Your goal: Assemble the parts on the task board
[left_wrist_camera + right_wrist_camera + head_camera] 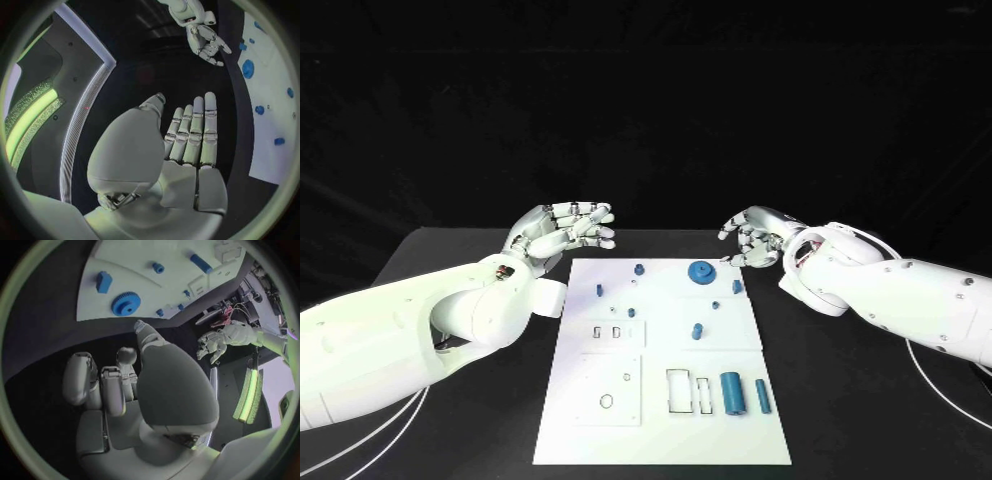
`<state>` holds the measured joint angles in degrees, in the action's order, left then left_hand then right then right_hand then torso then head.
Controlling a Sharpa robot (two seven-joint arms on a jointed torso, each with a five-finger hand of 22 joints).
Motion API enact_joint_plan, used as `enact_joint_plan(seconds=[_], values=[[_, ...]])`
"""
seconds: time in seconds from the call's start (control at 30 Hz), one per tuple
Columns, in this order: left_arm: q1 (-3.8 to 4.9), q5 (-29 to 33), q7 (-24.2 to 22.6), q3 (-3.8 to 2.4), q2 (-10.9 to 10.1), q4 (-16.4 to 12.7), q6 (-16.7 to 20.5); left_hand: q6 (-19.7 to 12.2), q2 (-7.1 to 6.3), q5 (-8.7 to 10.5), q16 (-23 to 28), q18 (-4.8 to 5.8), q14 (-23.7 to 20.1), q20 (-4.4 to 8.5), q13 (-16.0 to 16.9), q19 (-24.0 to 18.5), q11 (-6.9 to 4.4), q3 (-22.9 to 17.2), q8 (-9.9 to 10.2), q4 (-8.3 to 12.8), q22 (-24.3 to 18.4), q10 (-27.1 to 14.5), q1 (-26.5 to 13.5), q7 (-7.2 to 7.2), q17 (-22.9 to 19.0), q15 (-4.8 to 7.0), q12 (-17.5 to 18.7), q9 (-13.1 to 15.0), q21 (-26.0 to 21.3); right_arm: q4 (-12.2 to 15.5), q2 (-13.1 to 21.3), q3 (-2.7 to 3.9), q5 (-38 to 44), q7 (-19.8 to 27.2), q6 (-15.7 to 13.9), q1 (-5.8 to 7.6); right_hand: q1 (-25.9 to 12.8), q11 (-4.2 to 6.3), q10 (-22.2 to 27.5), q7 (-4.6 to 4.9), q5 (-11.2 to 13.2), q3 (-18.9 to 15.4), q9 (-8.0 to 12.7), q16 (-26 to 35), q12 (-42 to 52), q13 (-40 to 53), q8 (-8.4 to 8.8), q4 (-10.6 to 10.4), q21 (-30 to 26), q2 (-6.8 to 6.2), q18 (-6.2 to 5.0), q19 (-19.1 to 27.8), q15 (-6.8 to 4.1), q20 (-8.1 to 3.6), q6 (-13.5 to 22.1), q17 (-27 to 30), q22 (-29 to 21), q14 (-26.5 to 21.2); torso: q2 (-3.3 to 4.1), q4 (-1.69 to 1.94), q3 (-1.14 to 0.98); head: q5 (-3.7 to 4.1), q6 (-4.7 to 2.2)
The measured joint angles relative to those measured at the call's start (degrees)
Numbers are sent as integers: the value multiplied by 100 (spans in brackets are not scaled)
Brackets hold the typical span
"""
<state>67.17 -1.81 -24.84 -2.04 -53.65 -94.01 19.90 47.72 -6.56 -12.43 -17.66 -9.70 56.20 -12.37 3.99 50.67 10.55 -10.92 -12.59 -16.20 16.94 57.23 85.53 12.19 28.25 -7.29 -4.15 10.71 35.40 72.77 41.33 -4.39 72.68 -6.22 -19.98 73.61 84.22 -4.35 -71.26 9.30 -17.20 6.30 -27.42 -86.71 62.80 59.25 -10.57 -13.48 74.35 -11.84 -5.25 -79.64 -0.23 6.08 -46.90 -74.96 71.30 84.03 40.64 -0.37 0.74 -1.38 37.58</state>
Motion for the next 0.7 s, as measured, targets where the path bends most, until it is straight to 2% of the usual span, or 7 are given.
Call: enact_joint_plan(seconds=[0.03,0.07,0.13,0.3,0.4,0.43,0.7], values=[[0,0,-1,0,-1,2,-8,0,0,0,0,0,0,0,0,0,0,0,0,0,0,0,0,0,0,0,0,0,0,-78,-19,0,-63,-7,69,-1,48,-12,-172,6,0,-52,-8,-40,419,429,-13,-99,55,6,0,-37,0,4,31,0,76,0,0,-3,-1,-1,1],[0,1,-2,0,-1,2,-13,0,0,0,0,0,0,0,0,0,0,0,0,0,0,0,0,0,0,0,0,0,0,-131,-38,0,-103,-13,118,-2,85,-26,-432,25,0,-106,-15,-87,897,926,-52,-203,140,22,72,-101,5,17,58,0,185,-5,1,-3,-1,1,1],[0,1,-3,0,-1,8,-25,0,0,0,0,0,0,0,0,0,0,0,0,0,0,0,0,0,0,0,0,0,0,-235,-103,-1,-172,-26,216,-14,104,-39,-750,54,0,-178,-25,-143,1440,1459,-92,-282,249,41,88,-163,45,39,87,0,326,0,4,3,-1,11,-1],[-2,3,-4,1,3,21,-46,0,0,0,0,0,0,0,0,0,0,0,0,0,0,0,0,0,0,0,0,0,0,-406,-290,-10,-266,-48,383,-71,115,-68,-1009,79,0,-201,-31,-201,1861,1572,-139,-305,369,53,88,-236,45,49,113,0,365,1,15,24,-1,15,8],[-2,4,-4,2,6,29,-56,0,0,0,0,-1,0,0,0,0,0,0,0,0,0,0,0,0,0,0,0,-1,0,-494,-417,-13,-299,-74,461,-121,113,-76,-1219,84,24,-200,-30,-241,2126,1572,-153,-305,452,55,110,-277,86,68,118,0,365,0,22,32,-5,16,24],[-2,4,-4,2,7,31,-59,0,0,0,0,0,0,0,0,0,0,0,0,0,0,0,0,-1,-1,0,0,-1,0,-517,-453,-14,-307,-83,482,-133,76,-86,-1247,85,24,-200,-36,-241,2232,1572,-184,-305,489,92,175,-298,86,71,119,0,365,0,24,34,-7,16,28],[-2,5,-4,2,22,37,-73,0,0,0,0,0,0,-21,0,-21,0,0,0,0,0,0,0,-1,7,0,0,6,0,-694,-689,-20,-335,-169,569,-195,76,-88,-1249,82,24,-200,-41,-263,2341,1571,-207,-305,537,137,175,-326,86,75,116,1,364,0,30,39,-15,16,69]])
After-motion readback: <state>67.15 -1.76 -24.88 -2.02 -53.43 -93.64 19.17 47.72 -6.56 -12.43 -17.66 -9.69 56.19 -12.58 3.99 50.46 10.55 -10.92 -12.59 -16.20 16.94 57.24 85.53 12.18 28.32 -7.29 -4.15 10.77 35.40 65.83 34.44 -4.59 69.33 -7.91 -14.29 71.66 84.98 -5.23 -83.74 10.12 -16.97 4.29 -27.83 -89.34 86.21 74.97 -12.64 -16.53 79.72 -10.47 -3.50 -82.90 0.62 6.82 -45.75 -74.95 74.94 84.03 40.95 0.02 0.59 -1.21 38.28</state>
